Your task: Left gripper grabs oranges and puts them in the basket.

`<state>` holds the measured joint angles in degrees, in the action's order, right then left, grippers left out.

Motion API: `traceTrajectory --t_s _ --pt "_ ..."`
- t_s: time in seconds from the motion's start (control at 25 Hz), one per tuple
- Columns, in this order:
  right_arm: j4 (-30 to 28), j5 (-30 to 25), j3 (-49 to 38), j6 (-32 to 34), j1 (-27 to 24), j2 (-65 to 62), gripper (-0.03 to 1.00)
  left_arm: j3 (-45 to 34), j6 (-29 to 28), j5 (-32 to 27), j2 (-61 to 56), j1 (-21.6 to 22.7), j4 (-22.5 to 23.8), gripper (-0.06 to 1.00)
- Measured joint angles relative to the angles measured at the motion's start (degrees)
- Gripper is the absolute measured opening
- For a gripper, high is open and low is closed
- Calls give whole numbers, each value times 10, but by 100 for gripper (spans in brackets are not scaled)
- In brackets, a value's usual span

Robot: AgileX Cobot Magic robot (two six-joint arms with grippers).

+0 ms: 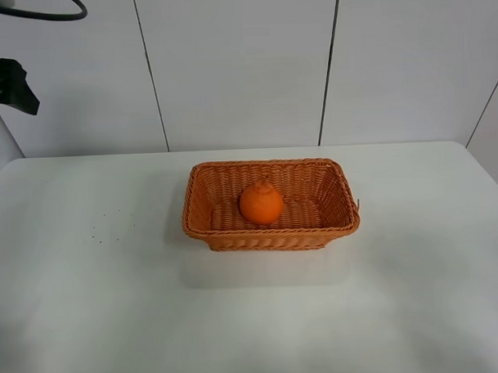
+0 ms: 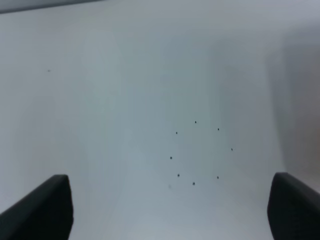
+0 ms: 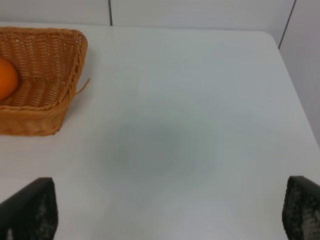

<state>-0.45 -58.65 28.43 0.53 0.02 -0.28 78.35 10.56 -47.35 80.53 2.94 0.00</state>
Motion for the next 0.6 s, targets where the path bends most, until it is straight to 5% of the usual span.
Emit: traceTrajectory --t_s 0.6 --pt "0 0 0 0 0 0 69 -214 1 36 -332 0 0 89"
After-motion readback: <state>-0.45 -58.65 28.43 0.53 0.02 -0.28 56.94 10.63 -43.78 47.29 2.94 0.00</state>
